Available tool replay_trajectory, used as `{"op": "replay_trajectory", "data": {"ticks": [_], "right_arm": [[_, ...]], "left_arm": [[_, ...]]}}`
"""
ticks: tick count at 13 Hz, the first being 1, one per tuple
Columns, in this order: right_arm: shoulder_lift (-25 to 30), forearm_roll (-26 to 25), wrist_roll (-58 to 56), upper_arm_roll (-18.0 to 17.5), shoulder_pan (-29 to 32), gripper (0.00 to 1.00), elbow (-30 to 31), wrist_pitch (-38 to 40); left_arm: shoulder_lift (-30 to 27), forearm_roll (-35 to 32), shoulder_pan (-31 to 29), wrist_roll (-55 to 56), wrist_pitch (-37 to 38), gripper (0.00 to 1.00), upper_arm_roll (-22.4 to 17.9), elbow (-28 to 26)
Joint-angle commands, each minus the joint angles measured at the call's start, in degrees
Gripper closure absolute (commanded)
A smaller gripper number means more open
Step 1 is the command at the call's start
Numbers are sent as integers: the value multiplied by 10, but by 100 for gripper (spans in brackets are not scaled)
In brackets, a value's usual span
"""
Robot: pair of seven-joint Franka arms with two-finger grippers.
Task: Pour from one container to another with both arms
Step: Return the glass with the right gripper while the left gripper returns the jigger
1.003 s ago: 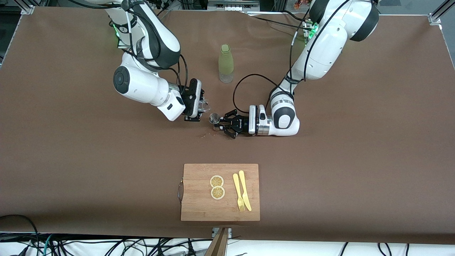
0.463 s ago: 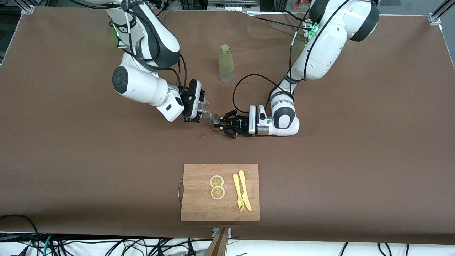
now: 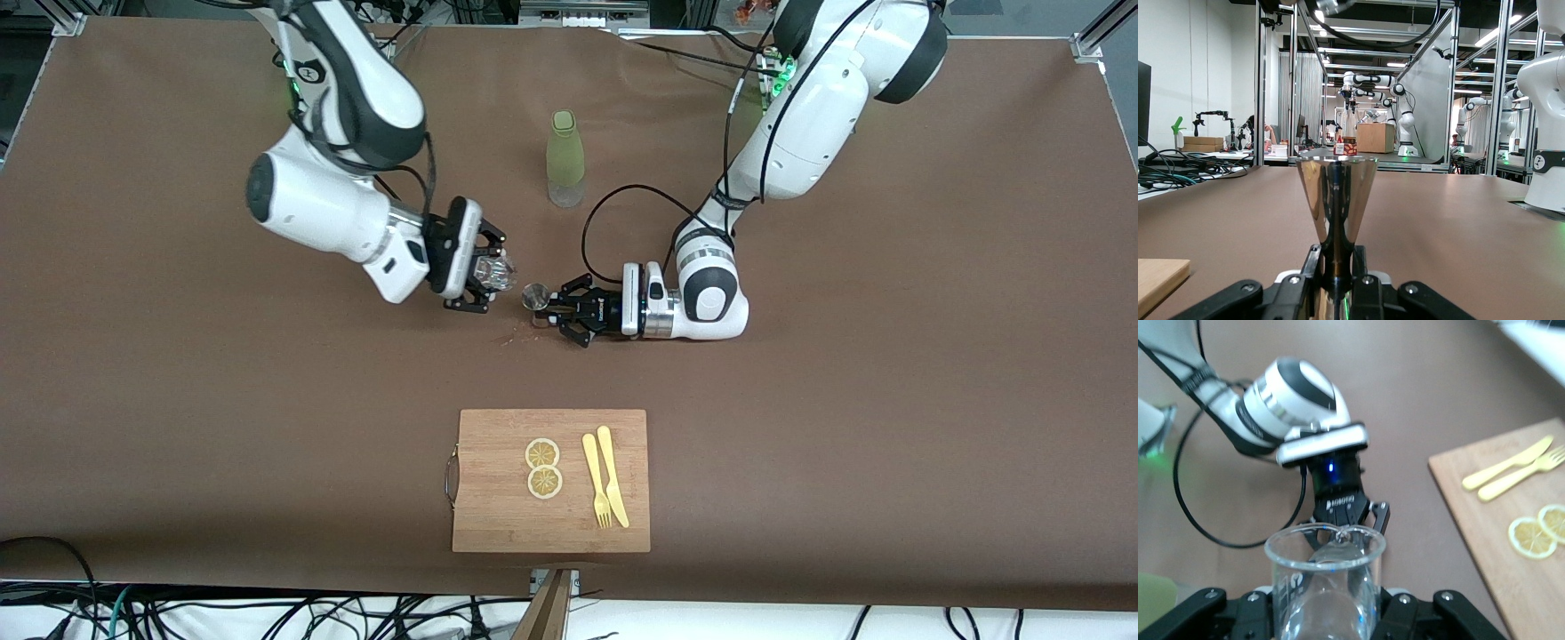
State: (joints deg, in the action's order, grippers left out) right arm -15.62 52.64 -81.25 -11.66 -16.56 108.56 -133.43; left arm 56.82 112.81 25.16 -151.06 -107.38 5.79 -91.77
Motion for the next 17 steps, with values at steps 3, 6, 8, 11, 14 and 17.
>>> {"op": "replay_trajectory", "data": {"ticks": [3, 6, 8, 11, 14, 17], "right_arm": [[33, 148, -213, 15, 83, 74, 48, 132], [4, 148, -323, 66, 110, 74, 48, 215], [-35, 148, -401, 78, 148, 74, 46, 270], [-75, 147, -481, 112, 173, 74, 42, 323], [-111, 141, -544, 124, 205, 74, 36, 363], [-180, 142, -607, 125, 249, 74, 19, 424]], "left_arm": [[-4, 19, -1, -33, -6, 100, -3, 5], [-7, -6, -21, -36, 10, 100, -5, 1], [-7, -19, -42, -41, 44, 100, -6, -4], [-8, -76, -81, -46, 74, 100, -15, -7], [-10, -147, -123, -40, 101, 100, -16, -8], [-26, -213, -165, -34, 110, 100, -16, -21]]}}
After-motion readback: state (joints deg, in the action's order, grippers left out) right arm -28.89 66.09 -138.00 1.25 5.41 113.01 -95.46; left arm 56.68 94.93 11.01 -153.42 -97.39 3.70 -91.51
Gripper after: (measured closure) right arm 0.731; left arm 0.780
